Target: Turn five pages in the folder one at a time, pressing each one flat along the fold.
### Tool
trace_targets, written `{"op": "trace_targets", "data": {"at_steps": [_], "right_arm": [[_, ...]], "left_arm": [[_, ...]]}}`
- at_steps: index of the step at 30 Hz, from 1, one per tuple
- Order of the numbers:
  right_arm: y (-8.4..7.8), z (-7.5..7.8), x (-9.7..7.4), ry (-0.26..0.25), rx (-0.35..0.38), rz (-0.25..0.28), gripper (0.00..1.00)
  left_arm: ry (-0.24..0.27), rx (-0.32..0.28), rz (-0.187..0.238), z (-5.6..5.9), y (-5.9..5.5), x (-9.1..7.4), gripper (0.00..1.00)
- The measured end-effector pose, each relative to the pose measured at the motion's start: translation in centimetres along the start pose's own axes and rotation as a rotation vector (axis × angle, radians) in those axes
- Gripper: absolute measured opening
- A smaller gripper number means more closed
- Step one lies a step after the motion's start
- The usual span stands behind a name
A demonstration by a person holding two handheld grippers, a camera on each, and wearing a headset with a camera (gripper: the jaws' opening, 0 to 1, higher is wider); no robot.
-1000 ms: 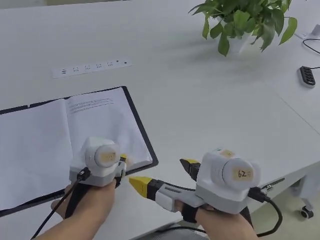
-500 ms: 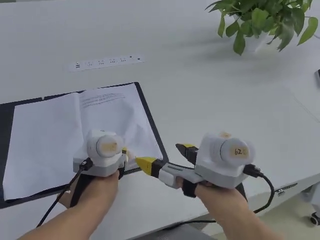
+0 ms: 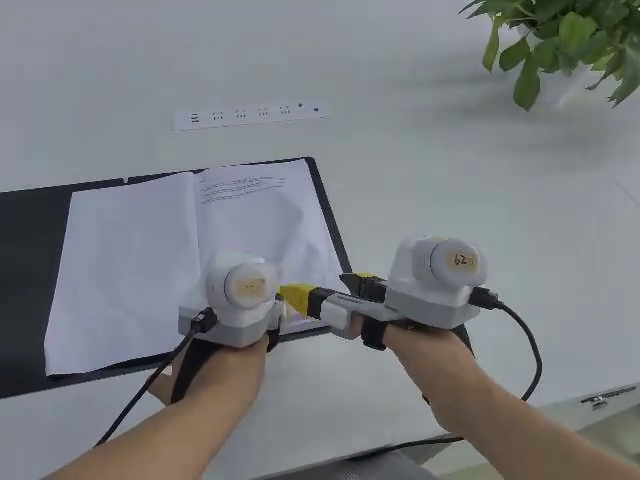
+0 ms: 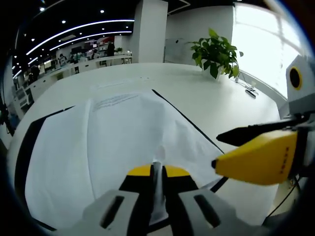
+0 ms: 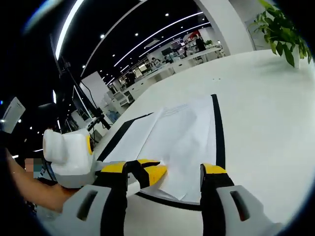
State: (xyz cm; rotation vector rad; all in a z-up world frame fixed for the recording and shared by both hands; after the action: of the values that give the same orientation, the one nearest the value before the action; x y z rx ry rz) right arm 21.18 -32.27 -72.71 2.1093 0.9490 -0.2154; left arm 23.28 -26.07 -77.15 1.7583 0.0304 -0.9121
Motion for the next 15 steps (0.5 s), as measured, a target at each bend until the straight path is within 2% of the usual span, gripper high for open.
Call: {"op": "trace_targets", "data": {"at_steps": [4, 15], "right_arm": [[0.8, 0.9, 1.1, -0.009, 0.035, -0.002, 0.57], [1.9, 1.9, 2.6, 0.008, 0.098, -0.004, 0.54]], "left_arm": [[0.002, -0.002, 0.002, 0.0, 0.0, 0.0, 0.06], [0.007, -0.003, 0.005, -0.1, 0.1, 0.0, 0.06]]}}
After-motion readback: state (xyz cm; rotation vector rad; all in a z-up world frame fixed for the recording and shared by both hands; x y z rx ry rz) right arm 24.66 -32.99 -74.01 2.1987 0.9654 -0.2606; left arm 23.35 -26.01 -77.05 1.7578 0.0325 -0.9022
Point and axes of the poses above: the centre of the closed fingertips' face, and the gripper's own axes: x roughly forward along the fingers, z roughly to its right, y roughly out of its top, the point moved 2 cm from there along -x, roughly backward along the fingers, and after that the axes turned 15 degrees about x, right-handed, at the moved point
